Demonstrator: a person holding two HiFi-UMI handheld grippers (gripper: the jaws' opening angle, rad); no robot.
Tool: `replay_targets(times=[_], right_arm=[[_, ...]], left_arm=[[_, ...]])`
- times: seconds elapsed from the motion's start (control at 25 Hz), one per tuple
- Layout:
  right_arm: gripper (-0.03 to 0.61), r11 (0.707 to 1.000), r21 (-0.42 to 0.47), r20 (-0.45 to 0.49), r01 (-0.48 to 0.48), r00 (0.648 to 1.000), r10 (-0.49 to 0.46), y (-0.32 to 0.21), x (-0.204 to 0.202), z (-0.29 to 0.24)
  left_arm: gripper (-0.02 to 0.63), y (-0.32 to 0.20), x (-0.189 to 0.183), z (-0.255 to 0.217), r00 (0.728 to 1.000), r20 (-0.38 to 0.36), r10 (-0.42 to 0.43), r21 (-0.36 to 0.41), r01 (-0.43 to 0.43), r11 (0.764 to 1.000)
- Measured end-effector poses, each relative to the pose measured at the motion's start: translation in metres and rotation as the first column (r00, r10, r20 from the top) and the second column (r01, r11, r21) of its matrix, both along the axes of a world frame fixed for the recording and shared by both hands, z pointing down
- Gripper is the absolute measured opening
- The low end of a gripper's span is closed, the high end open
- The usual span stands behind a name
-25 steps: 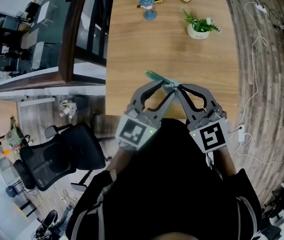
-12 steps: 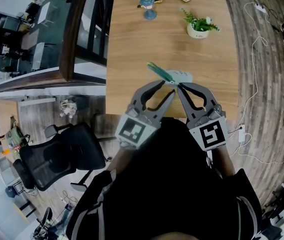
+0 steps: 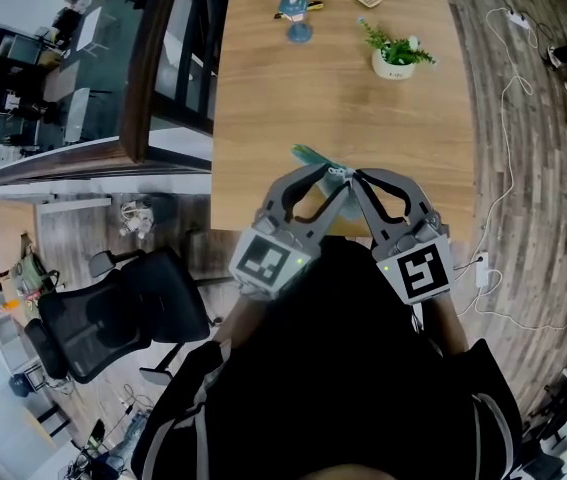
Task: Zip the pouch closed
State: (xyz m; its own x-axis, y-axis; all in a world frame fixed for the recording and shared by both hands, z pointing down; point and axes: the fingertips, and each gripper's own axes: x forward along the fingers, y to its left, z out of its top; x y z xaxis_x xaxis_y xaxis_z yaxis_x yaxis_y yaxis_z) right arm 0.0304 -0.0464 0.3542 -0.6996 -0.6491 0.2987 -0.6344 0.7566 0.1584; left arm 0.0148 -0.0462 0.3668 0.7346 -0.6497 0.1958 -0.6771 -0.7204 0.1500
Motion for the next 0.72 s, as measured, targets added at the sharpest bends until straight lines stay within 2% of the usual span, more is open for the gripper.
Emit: replay_targets(times=[0.08, 0.12, 0.24, 0.72], right_arm=[[0.018, 1.000, 0.003, -0.003, -0.010, 1.000, 0.010, -0.001, 0.003, -0.001], [0.018, 1.000, 0.003, -0.009, -0.013, 1.000, 0.013, -0.002, 0.003, 0.000], [0.018, 1.000, 0.002, -0.028, -0.007, 1.000, 0.007, -0.003, 0.002, 0.003], [0.017, 1.000, -0.006, 0.013, 0.021, 1.000, -0.020, -0.001, -0.004, -0.002]], left_arm=[[0.103, 0.001, -0.002, -0.002, 1.000, 0.003, -0.007, 0.003, 0.007, 1.000], [0.045, 0.001, -0.003, -0.002, 1.000, 0.007, -0.009, 0.004, 0.009, 1.000], [0.008, -0.001, -0.003, -0.003, 1.000, 0.021, -0.008, 0.010, 0.008, 1.000], [0.003, -0.009, -0.012, -0.006, 0.999, 0.000, -0.035, -0.014, 0.035, 0.999]])
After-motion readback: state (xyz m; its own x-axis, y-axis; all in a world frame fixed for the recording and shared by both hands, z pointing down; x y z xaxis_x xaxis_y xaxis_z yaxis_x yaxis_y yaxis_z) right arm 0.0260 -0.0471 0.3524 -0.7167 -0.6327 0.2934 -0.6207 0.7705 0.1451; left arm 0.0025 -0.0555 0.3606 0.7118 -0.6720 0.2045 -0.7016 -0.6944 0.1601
